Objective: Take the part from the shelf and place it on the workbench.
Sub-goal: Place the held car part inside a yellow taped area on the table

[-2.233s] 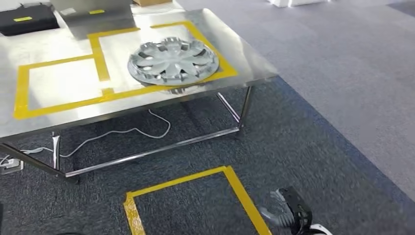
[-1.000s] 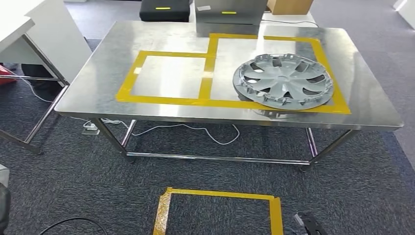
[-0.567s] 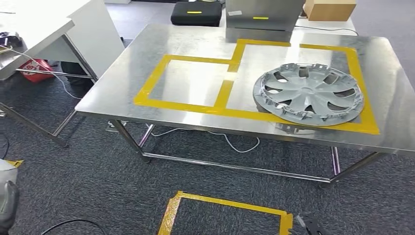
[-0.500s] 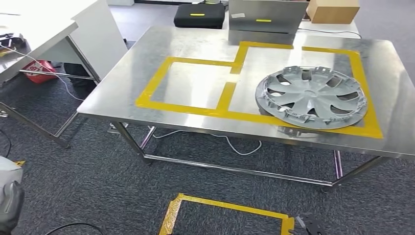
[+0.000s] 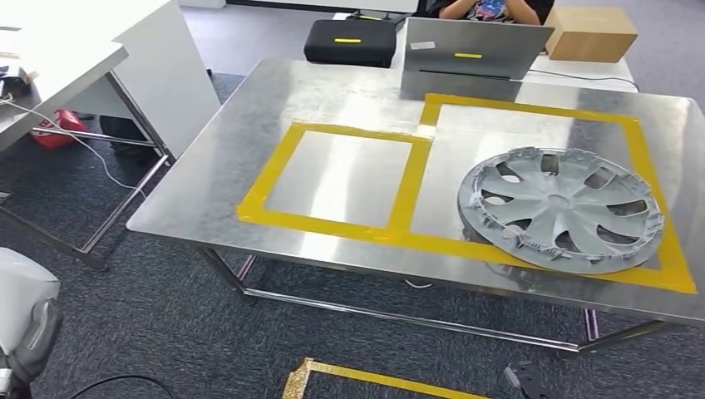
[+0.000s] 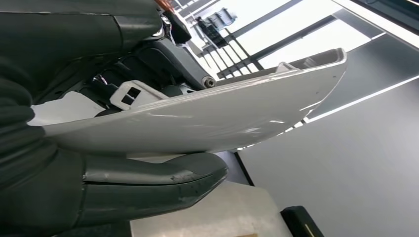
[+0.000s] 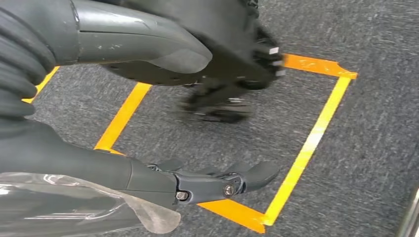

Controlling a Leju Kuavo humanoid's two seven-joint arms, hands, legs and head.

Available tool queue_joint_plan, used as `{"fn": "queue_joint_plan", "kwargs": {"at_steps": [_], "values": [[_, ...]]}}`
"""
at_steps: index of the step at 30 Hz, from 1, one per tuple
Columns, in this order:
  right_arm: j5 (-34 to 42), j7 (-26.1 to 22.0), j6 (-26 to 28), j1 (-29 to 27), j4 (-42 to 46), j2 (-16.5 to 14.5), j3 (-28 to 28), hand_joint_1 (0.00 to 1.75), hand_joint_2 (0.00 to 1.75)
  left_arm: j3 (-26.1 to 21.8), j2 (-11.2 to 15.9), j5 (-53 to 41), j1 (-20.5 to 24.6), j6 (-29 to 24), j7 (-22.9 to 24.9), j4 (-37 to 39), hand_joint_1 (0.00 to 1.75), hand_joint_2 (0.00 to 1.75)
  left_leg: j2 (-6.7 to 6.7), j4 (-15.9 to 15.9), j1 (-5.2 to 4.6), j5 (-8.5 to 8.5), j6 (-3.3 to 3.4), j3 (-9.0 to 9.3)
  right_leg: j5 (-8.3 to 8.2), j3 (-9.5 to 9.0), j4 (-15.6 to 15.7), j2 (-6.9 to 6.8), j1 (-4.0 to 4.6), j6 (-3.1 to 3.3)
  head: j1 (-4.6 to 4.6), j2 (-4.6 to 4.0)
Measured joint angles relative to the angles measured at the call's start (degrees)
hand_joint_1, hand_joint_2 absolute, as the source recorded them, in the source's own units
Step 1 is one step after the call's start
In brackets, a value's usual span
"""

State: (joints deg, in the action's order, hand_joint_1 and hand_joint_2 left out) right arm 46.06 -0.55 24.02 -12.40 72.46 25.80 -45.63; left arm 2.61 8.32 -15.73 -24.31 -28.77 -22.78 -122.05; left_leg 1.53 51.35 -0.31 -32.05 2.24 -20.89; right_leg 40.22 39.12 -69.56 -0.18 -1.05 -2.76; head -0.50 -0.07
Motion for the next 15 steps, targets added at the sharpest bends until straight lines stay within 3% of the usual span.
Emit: {"fn": "queue_joint_plan", "kwargs": {"at_steps": [1, 3, 4, 5, 7, 8, 10, 11, 12, 14, 15], "values": [[0.1, 0.0, 0.2, -0.1, 0.0, 0.0, -0.1, 0.00, 1.75, 0.0, 0.0, -0.1, 0.1, 0.2, 0.2, 0.1, 1.75, 1.75, 0.38, -0.4, 0.02, -1.28, -0.19, 1.95, -1.78, 1.06, 2.9, -0.45, -0.01, 0.07, -0.02, 0.00], [0.4, 0.0, 0.9, -0.1, 0.0, 0.1, -0.5, 0.00, 1.75, 0.3, 0.2, -0.4, 0.3, 0.7, 1.0, 0.5, 1.75, 1.75, 1.08, -0.7, -0.06, -4.17, -0.68, 5.35, -11.48, 1.97, 7.9, -2.63, 0.15, 0.61, 0.05, -0.01], [0.6, 0.0, 1.3, -0.1, 0.1, 0.1, -0.6, 0.00, 1.75, 0.4, 0.4, -0.6, 0.5, 1.0, 1.5, 0.6, 1.75, 1.75, 1.43, -0.8, -0.13, -5.52, -1.07, 6.53, -15.25, 1.85, 8.9, -3.44, 0.41, 1.05, 0.18, -0.01], [0.6, -0.1, 1.7, 0.1, 0.2, 0.1, -0.8, 0.00, 1.75, 0.5, 0.5, -0.9, 0.7, 1.4, 2.1, 0.7, 1.75, 1.75, 1.69, -1.0, -0.09, -6.43, -1.48, 7.69, -17.06, 1.48, 8.8, -3.69, 0.64, 1.56, 0.24, 0.00], [0.7, -0.2, 2.5, 0.4, 0.7, 0.2, -0.9, 0.00, 1.75, 0.7, 1.0, -1.8, 1.4, 2.2, 3.4, 0.8, 1.75, 1.75, 1.99, 1.3, 0.18, -5.93, -2.31, 7.88, -15.56, 0.22, 8.3, -2.29, 0.89, 2.42, 0.30, 0.00], [0.8, -0.2, 2.9, 0.6, 0.9, 0.2, -0.8, 0.00, 1.75, 0.8, 1.3, -2.5, 1.9, 2.7, 4.2, 0.9, 1.75, 1.75, 1.59, 4.8, 0.37, -4.59, -2.58, 6.49, -15.07, -0.55, 8.4, -1.60, 0.76, 2.78, 0.29, 0.01], [1.0, -0.3, 3.5, 1.0, 1.1, 0.3, -0.8, 0.00, 1.75, 0.9, 1.8, -3.7, 2.7, 3.5, 5.6, 1.0, 1.75, 1.75, 0.20, 14.2, 0.64, -3.16, -3.01, 0.78, -14.20, -2.55, 9.4, -0.30, 0.51, 3.29, 0.45, 0.01], [1.1, -0.3, 3.7, 1.1, 1.1, 0.4, -0.8, 0.00, 1.75, 1.0, 2.0, -4.1, 2.9, 3.7, 6.1, 1.2, 1.75, 1.75, -0.47, 17.9, 0.77, -4.38, -3.21, -2.33, -13.73, -3.64, 10.0, 0.38, 0.46, 3.47, 0.51, 0.01], [1.2, -0.2, 3.9, 1.1, 1.1, 0.4, -0.8, 0.00, 1.75, 1.0, 2.2, -4.4, 3.1, 3.9, 6.4, 1.3, 1.75, 1.75, -0.81, 20.1, 0.92, -6.95, -3.38, -5.06, -13.26, -4.75, 10.5, 1.20, 0.40, 3.54, 0.54, 0.01], [1.3, -0.2, 4.0, 1.1, 1.1, 0.4, -0.8, 0.00, 1.75, 1.1, 2.4, -4.6, 3.4, 4.0, 6.8, 1.5, 1.75, 1.75, -0.96, 20.6, 1.12, -12.11, -3.65, -9.16, -12.19, -6.85, 11.2, 2.91, 0.22, 3.51, 0.52, 0.01], [1.3, -0.2, 4.0, 1.0, 1.1, 0.4, -0.8, 0.00, 1.75, 1.2, 2.5, -4.7, 3.5, 4.1, 6.9, 1.6, 1.75, 1.75, -1.03, 19.3, 1.19, -12.64, -3.76, -10.50, -11.60, -7.78, 11.3, 3.78, 0.09, 3.41, 0.53, 0.01]]}}
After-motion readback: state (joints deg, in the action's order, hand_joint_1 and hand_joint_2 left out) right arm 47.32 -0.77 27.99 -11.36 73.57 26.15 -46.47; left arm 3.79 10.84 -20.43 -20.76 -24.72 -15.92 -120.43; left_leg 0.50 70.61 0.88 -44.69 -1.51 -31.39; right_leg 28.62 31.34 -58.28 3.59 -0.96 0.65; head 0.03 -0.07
